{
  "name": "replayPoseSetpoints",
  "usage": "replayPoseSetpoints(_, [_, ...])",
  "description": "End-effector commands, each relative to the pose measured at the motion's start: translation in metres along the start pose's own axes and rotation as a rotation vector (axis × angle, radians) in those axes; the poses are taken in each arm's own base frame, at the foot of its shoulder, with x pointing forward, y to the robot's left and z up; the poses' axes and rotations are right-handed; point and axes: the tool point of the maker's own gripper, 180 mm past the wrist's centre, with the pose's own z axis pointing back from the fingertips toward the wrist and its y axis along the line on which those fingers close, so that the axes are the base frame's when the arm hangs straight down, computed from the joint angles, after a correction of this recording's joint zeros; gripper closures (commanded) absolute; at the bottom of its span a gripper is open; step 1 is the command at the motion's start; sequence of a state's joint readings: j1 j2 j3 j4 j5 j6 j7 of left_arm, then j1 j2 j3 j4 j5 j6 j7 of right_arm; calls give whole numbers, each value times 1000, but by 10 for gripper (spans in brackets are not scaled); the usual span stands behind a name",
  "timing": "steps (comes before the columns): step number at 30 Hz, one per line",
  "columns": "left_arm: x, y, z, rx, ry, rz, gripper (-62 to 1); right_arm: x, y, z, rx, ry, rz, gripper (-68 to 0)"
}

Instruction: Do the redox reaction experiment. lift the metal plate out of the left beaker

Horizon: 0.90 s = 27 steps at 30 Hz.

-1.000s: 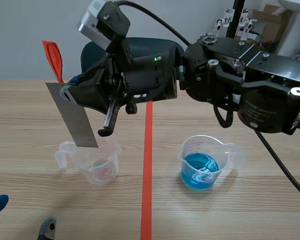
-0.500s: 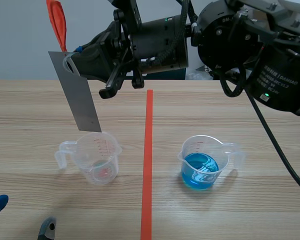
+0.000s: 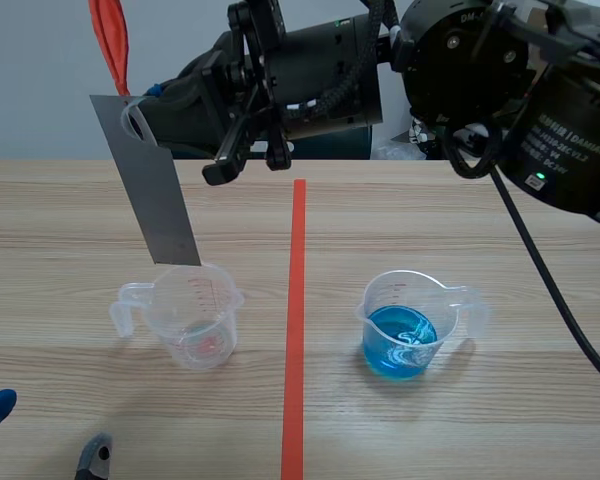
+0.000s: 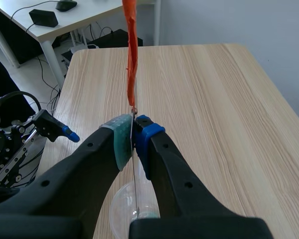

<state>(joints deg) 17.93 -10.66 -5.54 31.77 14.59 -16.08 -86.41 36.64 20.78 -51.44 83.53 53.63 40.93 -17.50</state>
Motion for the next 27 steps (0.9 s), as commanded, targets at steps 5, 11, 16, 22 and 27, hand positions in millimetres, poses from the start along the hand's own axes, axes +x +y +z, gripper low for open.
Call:
replayPoseSetpoints(5, [12, 7, -2, -9, -56, -25, -623, 18, -2, 1, 1, -40, 27, -6])
replayPoseSetpoints(11, [12, 7, -3, -9, -58, -26, -623, 18, -2, 1, 1, -40, 26, -6])
replayPoseSetpoints(16, [12, 7, -3, -9, -58, -26, -623, 18, -2, 1, 1, -40, 26, -6])
replayPoseSetpoints(22, [12, 7, -3, -9, -58, -26, -623, 18, 1, 1, 17, -40, 32, -6])
replayPoseSetpoints(27, [12, 7, -4, -9, -59, -26, -623, 19, 4, 1, 34, -42, 38, -6])
